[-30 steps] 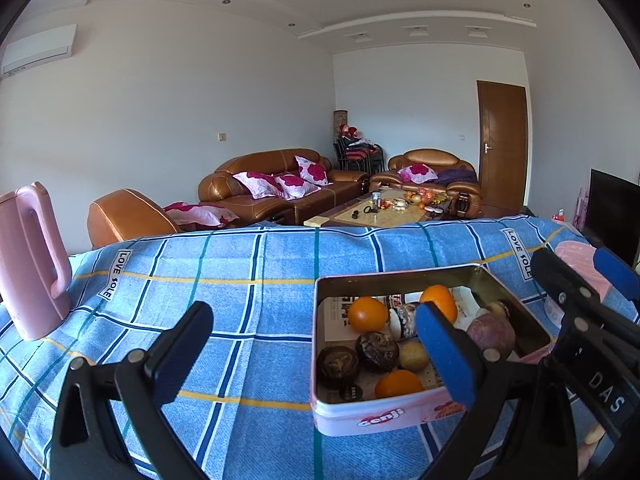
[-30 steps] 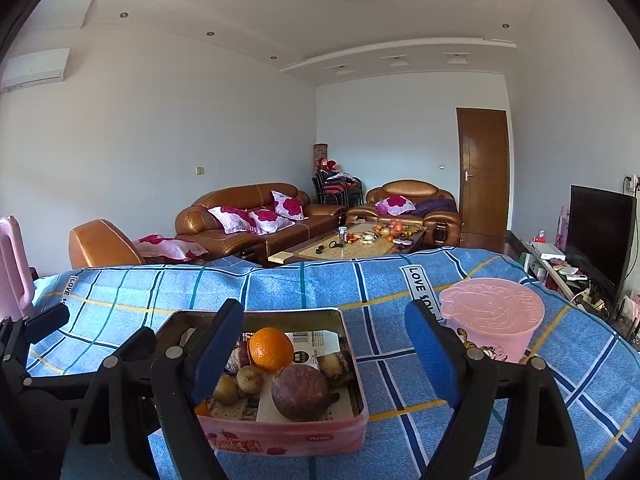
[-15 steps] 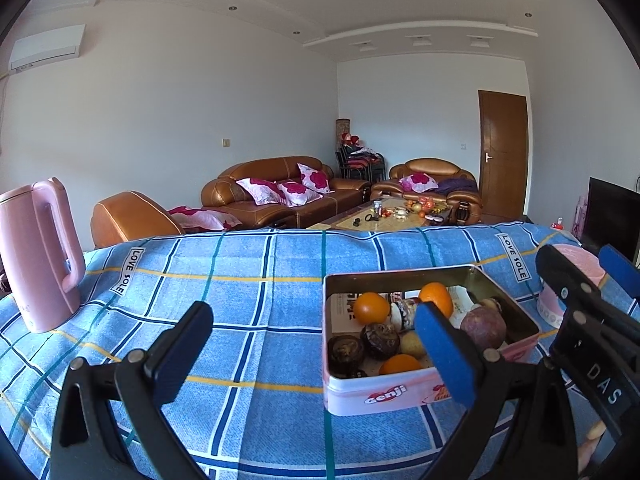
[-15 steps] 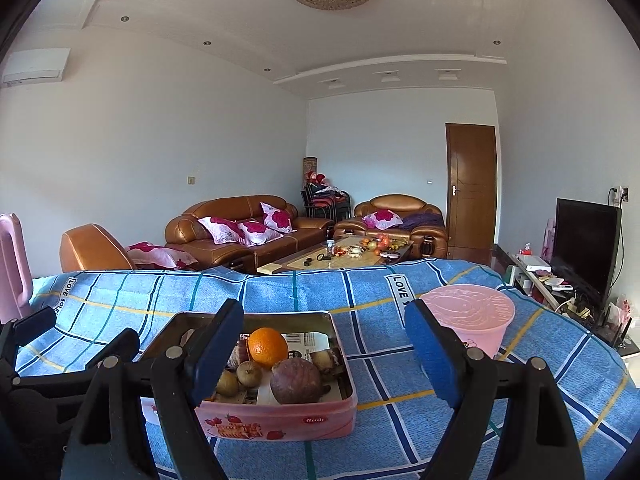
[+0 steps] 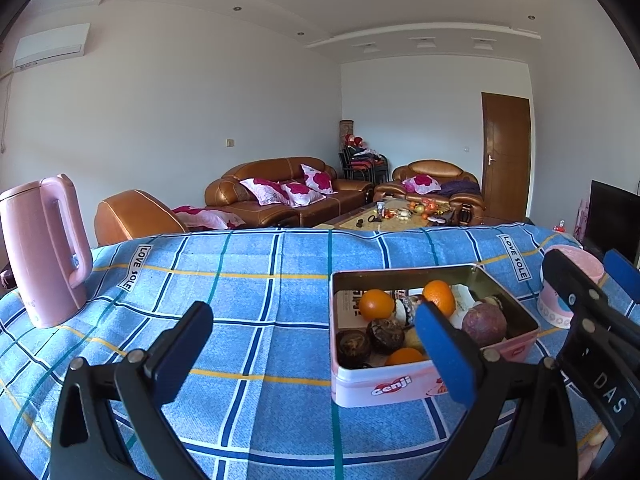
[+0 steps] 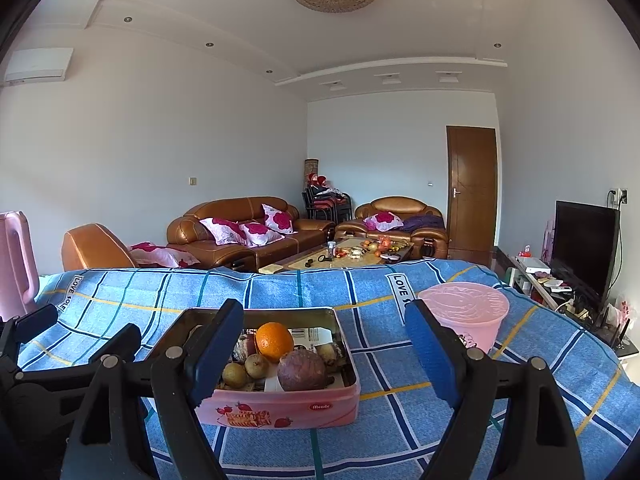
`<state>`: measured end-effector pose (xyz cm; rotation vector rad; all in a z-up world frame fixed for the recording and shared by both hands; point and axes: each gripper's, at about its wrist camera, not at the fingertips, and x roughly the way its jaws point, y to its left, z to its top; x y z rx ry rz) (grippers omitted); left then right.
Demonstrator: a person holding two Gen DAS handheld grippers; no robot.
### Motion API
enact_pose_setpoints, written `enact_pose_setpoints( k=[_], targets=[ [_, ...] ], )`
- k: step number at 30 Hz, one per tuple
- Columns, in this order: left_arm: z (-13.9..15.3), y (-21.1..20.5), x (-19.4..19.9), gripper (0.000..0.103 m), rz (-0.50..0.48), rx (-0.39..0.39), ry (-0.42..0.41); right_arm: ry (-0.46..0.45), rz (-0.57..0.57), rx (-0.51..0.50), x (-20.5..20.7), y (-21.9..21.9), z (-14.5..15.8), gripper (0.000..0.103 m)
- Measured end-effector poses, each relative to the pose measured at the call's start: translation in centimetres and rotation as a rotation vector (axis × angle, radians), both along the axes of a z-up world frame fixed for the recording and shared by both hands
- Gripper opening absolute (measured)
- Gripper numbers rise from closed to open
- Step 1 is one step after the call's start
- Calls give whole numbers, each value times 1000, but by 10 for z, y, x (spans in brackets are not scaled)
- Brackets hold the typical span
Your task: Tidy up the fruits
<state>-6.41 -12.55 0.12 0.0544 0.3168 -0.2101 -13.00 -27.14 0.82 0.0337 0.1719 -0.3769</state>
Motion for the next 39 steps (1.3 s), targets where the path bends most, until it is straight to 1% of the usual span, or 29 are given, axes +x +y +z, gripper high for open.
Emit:
enact_pose_setpoints(
  k=[26, 35, 37, 39],
  targets=[
    [0, -1, 1, 103, 4, 13, 15, 11, -25, 11, 1, -3, 2, 84],
    [-2, -5, 4, 103, 5, 35, 28, 20, -26, 12, 4, -3, 1, 84],
    [-2, -4, 6, 103, 13, 30, 37, 22, -26, 13, 4, -3, 1, 84],
    [-3, -3, 8, 103, -3, 14, 51, 26, -25, 14, 5, -3, 1, 84]
  ],
)
